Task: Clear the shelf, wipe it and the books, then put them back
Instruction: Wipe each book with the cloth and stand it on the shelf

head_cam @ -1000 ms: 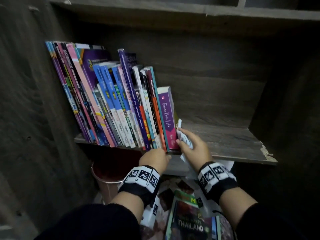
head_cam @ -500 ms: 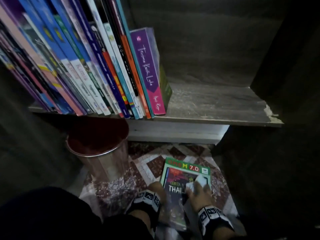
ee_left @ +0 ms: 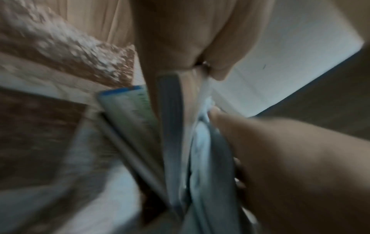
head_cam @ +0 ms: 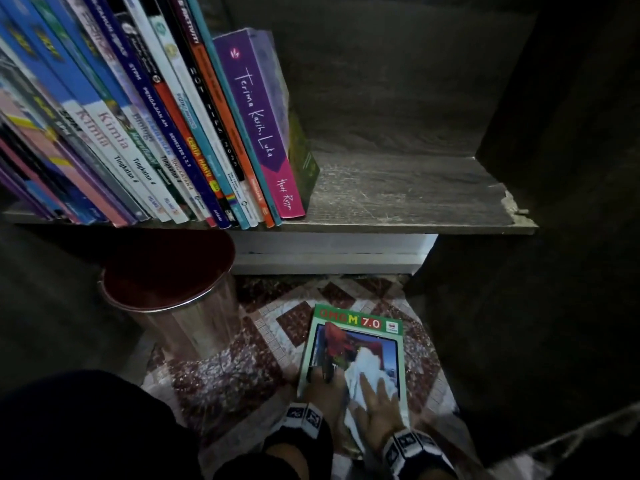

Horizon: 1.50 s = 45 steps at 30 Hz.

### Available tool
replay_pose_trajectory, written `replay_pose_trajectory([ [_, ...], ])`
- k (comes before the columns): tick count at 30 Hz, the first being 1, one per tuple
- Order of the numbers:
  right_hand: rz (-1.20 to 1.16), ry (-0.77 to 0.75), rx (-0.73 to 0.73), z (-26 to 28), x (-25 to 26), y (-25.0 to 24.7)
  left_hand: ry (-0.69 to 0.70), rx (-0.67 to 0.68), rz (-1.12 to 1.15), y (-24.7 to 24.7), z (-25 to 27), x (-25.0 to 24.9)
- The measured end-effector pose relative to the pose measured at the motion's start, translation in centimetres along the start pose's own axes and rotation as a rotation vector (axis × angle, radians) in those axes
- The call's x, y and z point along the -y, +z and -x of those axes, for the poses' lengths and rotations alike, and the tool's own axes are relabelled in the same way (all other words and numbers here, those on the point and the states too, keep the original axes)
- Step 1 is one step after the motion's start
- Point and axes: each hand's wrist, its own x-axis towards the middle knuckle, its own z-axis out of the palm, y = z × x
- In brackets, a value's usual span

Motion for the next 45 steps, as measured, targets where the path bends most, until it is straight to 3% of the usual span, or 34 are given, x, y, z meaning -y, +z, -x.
replay_pose_trajectory([
  [5, -0.388, -0.131, -0.178, 3.0, 2.7, -2.1, 0.282, -0.027, 0.073, 0.3, 2.0, -3.1],
  [8, -0.585, -0.033, -0.447, 3.3, 2.5, -4.1, 0.405, 0.029, 0.083, -0.9, 4.9, -6.0],
  [10, -0.688, -0.017, -0.507, 4.4, 3.9, -5.1, 0.472, 0.014, 0.092, -2.0, 6.8, -7.2],
  [12, -0.716, -0.172, -0.513, 6.2, 6.7, -5.5, 0.499, -0.024, 0.203, -3.5, 7.8, -7.5],
  [14, -0.542, -0.386, -0.494, 8.4, 9.7, -4.8, 0.5, -0.086, 0.297, -5.2, 8.8, -7.5],
  [16, -0.458, -0.473, -0.507, 10.3, 11.2, -4.9, 0.509, -0.093, 0.327, -6.5, 9.8, -7.6],
  [19, -0.834, -0.477, -0.638, 11.3, 11.4, -8.0, 0.588, 0.001, 0.263, -7.7, 12.9, -8.5],
  [21, -1.034, -0.447, -0.613, 11.7, 11.5, -9.7, 0.668, 0.028, 0.224, -8.6, 15.2, -9.2],
  [26, -0.669, -0.665, -0.41, 17.0, 15.1, -8.4, 0.743, -0.047, 0.5, -12.2, 19.3, -9.5],
  [27, -0.691, -0.711, -0.351, 18.3, 15.6, -8.3, 0.756, -0.055, 0.498, -12.5, 20.0, -9.4],
  [29, -0.987, -0.729, -0.263, 19.9, 15.8, -9.4, 0.764, -0.048, 0.373, -12.1, 21.2, -9.3],
  [31, -1.272, -0.724, -0.275, 20.4, 15.2, -11.4, 0.783, -0.04, 0.237, -11.3, 22.0, -9.1],
  [35, -1.384, -0.736, -0.312, 20.8, 14.7, -14.8, 0.847, -0.097, 0.178, -12.1, 21.4, -8.9],
  [37, -1.519, -0.774, -0.197, 20.9, 14.6, -15.6, 0.831, -0.148, 0.369, -13.6, 20.8, -8.9],
  [39, -1.593, -0.838, -0.096, 21.3, 14.7, -15.9, 0.703, -0.075, 0.751, -14.8, 20.5, -8.7],
  [42, -1.563, -0.85, -0.178, 21.3, 14.5, -16.1, 0.606, 0.109, 1.071, -15.2, 21.2, -8.8],
  [45, -1.415, -0.77, -0.496, 20.0, 14.1, -16.2, 0.681, 0.153, 1.06, -15.0, 21.4, -8.7],
])
